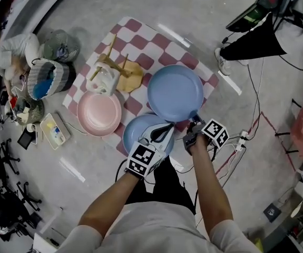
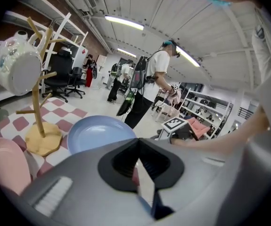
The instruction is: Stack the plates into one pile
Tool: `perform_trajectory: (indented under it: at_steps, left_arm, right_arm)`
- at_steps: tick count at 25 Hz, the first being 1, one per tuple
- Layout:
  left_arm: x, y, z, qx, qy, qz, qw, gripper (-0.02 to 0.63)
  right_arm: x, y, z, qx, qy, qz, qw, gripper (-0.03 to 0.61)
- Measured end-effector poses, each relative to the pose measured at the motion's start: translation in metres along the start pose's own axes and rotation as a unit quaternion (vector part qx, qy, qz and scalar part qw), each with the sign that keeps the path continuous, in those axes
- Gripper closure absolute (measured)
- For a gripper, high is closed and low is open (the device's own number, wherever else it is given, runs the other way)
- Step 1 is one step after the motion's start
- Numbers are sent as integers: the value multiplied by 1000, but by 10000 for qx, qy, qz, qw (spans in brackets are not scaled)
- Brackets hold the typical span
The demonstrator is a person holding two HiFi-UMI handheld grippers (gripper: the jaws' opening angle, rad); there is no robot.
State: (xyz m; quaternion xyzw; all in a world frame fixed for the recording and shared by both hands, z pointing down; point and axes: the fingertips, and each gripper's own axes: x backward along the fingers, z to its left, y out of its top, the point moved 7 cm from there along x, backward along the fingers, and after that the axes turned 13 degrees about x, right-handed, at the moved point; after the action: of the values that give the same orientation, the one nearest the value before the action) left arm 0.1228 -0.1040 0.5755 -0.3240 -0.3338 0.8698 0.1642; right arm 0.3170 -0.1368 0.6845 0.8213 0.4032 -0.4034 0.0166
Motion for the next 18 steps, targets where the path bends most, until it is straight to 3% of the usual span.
perform_trajectory:
  at_steps: [18]
  left_arm:
    - [85, -3, 3, -140, -72, -314, 9994, 607]
  right_arm:
    - [52, -83, 48, -8, 146, 36, 9999, 532]
